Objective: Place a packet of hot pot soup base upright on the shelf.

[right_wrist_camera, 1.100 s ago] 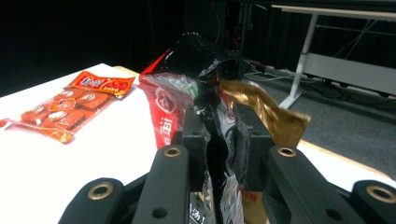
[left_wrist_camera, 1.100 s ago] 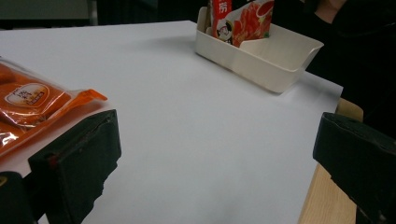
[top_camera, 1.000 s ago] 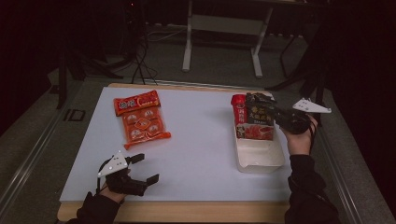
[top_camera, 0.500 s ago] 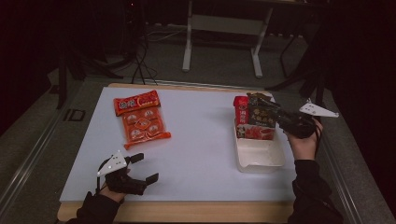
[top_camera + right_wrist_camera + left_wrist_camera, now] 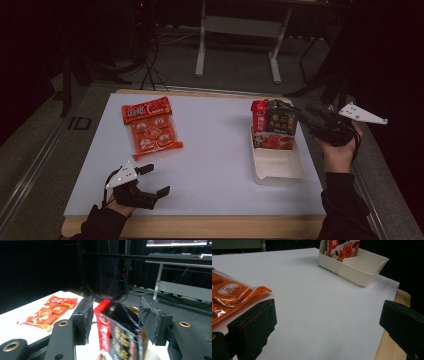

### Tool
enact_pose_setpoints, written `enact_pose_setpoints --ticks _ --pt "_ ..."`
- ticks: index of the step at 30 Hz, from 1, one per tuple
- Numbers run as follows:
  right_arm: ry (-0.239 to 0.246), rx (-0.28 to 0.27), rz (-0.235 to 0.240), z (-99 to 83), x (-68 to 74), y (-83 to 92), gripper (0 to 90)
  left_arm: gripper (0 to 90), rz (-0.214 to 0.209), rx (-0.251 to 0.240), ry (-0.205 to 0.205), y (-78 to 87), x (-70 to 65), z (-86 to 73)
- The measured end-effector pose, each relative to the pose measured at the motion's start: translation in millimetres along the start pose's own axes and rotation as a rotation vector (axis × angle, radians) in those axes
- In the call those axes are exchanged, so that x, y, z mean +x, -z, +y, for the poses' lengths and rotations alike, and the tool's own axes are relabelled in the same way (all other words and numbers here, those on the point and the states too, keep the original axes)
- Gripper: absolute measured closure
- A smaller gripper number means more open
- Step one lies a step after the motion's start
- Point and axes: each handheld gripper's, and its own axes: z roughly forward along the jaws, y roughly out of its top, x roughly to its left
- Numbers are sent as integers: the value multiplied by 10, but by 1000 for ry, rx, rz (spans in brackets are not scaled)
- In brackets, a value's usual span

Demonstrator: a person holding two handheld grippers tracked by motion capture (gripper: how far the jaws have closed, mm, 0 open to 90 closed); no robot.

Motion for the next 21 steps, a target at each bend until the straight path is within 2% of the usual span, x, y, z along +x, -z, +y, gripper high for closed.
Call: enact_pose_setpoints --ticks 5,7,11,13,17,19,21 --pt "20 20 54 33 227 -30 402 13 -11 -10 20 13 0 17" --pt "16 25 73 9 312 -58 388 13 -11 -16 48 25 9 31" --pt "12 45 127 -70 481 -123 326 13 -5 33 89 56 35 76" --pt "9 54 133 -109 561 -146 276 14 -11 55 102 71 63 110" --pt "-10 57 171 -181 707 -171 163 61 8 35 103 120 155 153" --pt "-18 53 188 -211 768 -168 145 149 13 17 109 151 217 170" --pt "-17 59 213 -240 820 -170 141 184 42 12 101 176 271 194"
